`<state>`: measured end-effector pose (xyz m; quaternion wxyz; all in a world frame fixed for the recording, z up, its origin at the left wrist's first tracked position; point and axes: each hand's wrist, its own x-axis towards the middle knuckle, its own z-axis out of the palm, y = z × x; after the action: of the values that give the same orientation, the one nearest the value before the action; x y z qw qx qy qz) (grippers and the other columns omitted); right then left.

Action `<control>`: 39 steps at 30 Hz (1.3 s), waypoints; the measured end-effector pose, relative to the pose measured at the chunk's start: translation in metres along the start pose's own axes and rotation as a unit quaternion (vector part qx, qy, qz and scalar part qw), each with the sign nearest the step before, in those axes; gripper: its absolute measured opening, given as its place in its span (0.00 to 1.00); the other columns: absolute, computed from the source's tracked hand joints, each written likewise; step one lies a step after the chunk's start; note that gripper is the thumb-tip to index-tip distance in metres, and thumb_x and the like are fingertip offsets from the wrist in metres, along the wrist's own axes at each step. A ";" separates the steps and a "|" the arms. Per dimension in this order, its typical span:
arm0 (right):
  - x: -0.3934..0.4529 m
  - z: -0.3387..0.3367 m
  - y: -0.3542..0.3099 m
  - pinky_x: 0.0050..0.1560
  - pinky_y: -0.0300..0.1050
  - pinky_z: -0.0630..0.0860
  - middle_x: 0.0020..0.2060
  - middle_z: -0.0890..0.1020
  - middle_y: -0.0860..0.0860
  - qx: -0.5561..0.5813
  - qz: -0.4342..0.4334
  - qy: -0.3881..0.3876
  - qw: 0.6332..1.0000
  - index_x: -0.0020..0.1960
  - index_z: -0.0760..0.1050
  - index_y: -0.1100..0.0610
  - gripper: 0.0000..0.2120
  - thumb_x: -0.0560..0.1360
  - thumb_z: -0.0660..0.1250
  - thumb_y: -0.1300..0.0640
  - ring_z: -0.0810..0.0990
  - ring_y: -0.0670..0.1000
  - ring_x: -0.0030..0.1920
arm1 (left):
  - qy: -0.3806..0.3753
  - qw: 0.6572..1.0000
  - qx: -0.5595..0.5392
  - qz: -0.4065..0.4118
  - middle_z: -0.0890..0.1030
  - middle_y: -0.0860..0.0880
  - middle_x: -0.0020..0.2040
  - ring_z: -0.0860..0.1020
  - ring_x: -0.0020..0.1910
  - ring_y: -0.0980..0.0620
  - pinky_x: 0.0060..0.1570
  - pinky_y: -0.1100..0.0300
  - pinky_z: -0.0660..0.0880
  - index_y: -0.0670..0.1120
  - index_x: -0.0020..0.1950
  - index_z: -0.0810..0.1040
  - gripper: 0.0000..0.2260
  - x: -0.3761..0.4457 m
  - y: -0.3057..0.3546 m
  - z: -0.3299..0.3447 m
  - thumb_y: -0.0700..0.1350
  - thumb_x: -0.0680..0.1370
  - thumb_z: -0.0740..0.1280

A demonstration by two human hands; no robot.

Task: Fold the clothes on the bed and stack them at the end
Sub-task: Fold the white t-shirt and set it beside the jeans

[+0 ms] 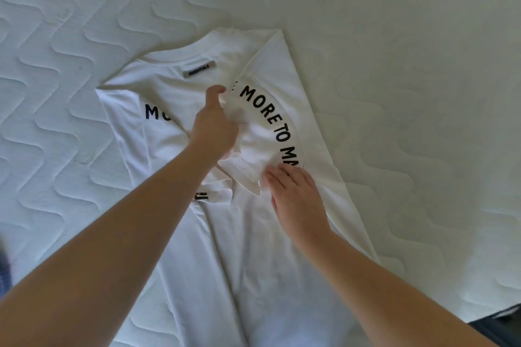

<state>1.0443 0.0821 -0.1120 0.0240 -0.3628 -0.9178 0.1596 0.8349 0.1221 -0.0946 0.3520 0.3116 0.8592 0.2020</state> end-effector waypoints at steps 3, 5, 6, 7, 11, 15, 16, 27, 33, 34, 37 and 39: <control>0.001 -0.003 0.005 0.53 0.47 0.75 0.48 0.84 0.48 0.055 -0.007 0.063 0.996 0.53 0.82 0.56 0.11 0.71 0.71 0.62 0.81 0.54 0.51 | -0.002 0.999 -0.036 -0.017 0.79 0.55 0.46 0.81 0.42 0.54 0.32 0.64 0.74 0.56 0.66 0.71 0.19 0.010 -0.012 -0.022 0.41 0.78 0.67; 0.002 -0.006 0.002 0.57 0.48 0.73 0.55 0.82 0.50 0.062 0.005 0.066 0.996 0.61 0.79 0.56 0.15 0.74 0.69 0.59 0.79 0.55 0.56 | 0.014 1.000 0.013 -0.006 0.79 0.50 0.56 0.79 0.52 0.50 0.44 0.60 0.76 0.54 0.67 0.71 0.21 0.011 -0.021 -0.031 0.36 0.78 0.64; 0.000 -0.006 0.001 0.61 0.50 0.72 0.60 0.80 0.51 0.049 -0.001 0.057 0.997 0.65 0.76 0.57 0.20 0.74 0.69 0.58 0.78 0.56 0.60 | 0.038 0.997 0.061 0.019 0.77 0.47 0.61 0.76 0.58 0.48 0.51 0.58 0.75 0.53 0.68 0.71 0.23 0.008 -0.023 -0.033 0.33 0.76 0.62; -0.005 -0.006 0.001 0.65 0.52 0.70 0.63 0.78 0.53 0.037 -0.008 0.046 0.998 0.68 0.74 0.57 0.23 0.73 0.69 0.59 0.76 0.56 0.64 | 0.068 0.992 0.096 0.055 0.74 0.46 0.63 0.73 0.61 0.46 0.56 0.57 0.72 0.51 0.68 0.71 0.24 0.002 -0.023 -0.032 0.32 0.75 0.61; -0.045 -0.005 0.009 0.69 0.57 0.66 0.67 0.74 0.55 0.032 0.074 0.044 0.996 0.71 0.71 0.57 0.29 0.70 0.68 0.61 0.72 0.58 0.67 | 0.105 0.968 0.070 0.217 0.76 0.46 0.55 0.74 0.53 0.47 0.55 0.55 0.72 0.43 0.60 0.75 0.19 -0.046 -0.012 -0.004 0.32 0.71 0.58; -0.101 -0.003 0.029 0.65 0.57 0.68 0.66 0.74 0.57 -0.027 0.212 0.029 0.977 0.73 0.68 0.57 0.35 0.68 0.72 0.57 0.75 0.61 0.63 | 0.034 0.990 0.008 0.140 0.79 0.55 0.39 0.76 0.38 0.57 0.41 0.64 0.73 0.49 0.48 0.76 0.07 -0.101 -0.003 0.048 0.40 0.77 0.59; -0.114 -0.003 0.034 0.65 0.58 0.69 0.66 0.75 0.58 -0.031 0.240 0.016 0.970 0.73 0.68 0.58 0.35 0.68 0.72 0.56 0.75 0.62 0.62 | 0.008 0.995 -0.006 0.100 0.81 0.54 0.37 0.79 0.37 0.56 0.41 0.61 0.76 0.48 0.47 0.76 0.06 -0.114 -0.003 0.063 0.43 0.78 0.59; -0.223 -0.024 0.066 0.41 0.51 0.72 0.45 0.79 0.55 -0.049 0.319 -0.083 0.943 0.56 0.74 0.59 0.11 0.76 0.66 0.55 0.77 0.57 0.43 | -0.119 0.931 -0.290 -0.187 0.78 0.47 0.36 0.77 0.36 0.47 0.46 0.52 0.79 0.41 0.46 0.80 0.11 -0.152 0.030 0.158 0.49 0.77 0.71; -0.260 -0.038 0.048 0.42 0.49 0.68 0.43 0.76 0.54 -0.114 0.306 -0.099 0.940 0.51 0.75 0.58 0.07 0.74 0.67 0.57 0.74 0.56 0.44 | -0.086 0.935 -0.313 -0.146 0.76 0.45 0.56 0.77 0.47 0.49 0.33 0.55 0.81 0.41 0.67 0.71 0.16 -0.160 0.030 0.154 0.42 0.80 0.65; -0.264 -0.039 0.043 0.42 0.49 0.68 0.43 0.76 0.54 -0.119 0.303 -0.097 0.941 0.50 0.75 0.58 0.08 0.74 0.67 0.56 0.74 0.56 0.43 | -0.083 0.937 -0.315 -0.124 0.76 0.46 0.58 0.77 0.50 0.49 0.33 0.56 0.81 0.42 0.67 0.71 0.16 -0.161 0.024 0.152 0.42 0.80 0.64; -0.276 -0.036 0.025 0.40 0.46 0.67 0.47 0.75 0.53 -0.094 0.288 -0.137 0.943 0.56 0.72 0.57 0.10 0.76 0.65 0.56 0.75 0.54 0.44 | -0.083 0.943 -0.313 -0.081 0.78 0.47 0.59 0.79 0.54 0.49 0.36 0.58 0.82 0.44 0.65 0.73 0.13 -0.164 0.004 0.142 0.46 0.82 0.62; -0.283 -0.032 0.009 0.38 0.44 0.66 0.50 0.75 0.51 -0.077 0.285 -0.161 0.942 0.62 0.67 0.55 0.14 0.77 0.65 0.57 0.77 0.53 0.45 | -0.088 0.941 -0.315 -0.089 0.79 0.47 0.57 0.81 0.53 0.48 0.35 0.59 0.81 0.45 0.59 0.74 0.09 -0.167 -0.008 0.137 0.49 0.83 0.61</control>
<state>1.2637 -0.0938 -0.0645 -0.1989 -0.5791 -0.7773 0.1447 1.0251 0.0205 -0.1105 0.5231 0.1238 0.7412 0.4021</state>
